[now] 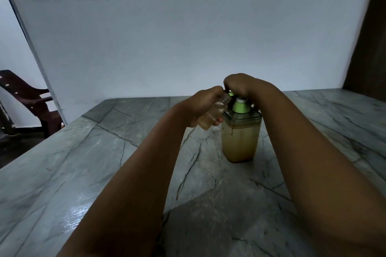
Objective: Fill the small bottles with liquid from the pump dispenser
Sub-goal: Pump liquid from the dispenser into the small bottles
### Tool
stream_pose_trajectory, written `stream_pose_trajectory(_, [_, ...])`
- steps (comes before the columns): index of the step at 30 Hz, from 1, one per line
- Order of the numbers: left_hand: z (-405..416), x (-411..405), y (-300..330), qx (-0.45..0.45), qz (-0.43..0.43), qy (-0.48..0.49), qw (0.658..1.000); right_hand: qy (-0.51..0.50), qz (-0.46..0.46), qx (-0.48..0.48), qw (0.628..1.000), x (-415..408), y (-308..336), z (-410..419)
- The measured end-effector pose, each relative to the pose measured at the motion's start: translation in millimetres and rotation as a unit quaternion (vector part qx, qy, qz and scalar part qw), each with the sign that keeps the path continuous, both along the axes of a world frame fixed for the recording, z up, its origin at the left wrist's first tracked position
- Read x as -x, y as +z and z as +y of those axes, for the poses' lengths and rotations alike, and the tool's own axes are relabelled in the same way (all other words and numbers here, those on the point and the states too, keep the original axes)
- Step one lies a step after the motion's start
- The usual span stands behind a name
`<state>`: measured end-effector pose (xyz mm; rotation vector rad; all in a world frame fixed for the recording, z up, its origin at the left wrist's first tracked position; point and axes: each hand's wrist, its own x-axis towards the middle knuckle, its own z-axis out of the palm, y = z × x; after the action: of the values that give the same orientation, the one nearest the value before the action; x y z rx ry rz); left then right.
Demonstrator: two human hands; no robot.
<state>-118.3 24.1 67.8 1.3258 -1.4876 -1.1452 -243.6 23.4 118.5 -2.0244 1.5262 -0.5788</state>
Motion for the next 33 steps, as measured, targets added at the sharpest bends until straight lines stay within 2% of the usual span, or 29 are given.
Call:
stream_pose_trajectory(4, [-0.4, -1.9, -0.1, -0.005, 0.005, -0.007, 1.0, -0.012, -0.044, -0.02, 0.999, 8.1, 5.0, 5.0])
stream_pose_trajectory(15, [-1.0, -1.0, -0.3, -0.015, 0.008, 0.0, 1.0, -0.001, 0.01, 0.006, 1.0, 1.8, -1.4, 4.0])
stream_pose_trajectory(21, [0.4, -1.2, 0.0, -0.009, 0.01, -0.006, 1.0, -0.012, -0.046, -0.027, 0.999, 6.0, 5.8, 5.0])
stream_pose_trajectory(28, [-0.8, -2.3, -0.8, -0.008, 0.008, 0.001, 1.0, 0.009, 0.012, -0.01, 1.0, 2.1, 2.7, 5.4])
stream_pose_trajectory(33, [0.6, -1.5, 0.7, -0.005, 0.011, -0.002, 1.0, 0.009, 0.003, -0.009, 1.0, 1.8, 0.6, 3.8])
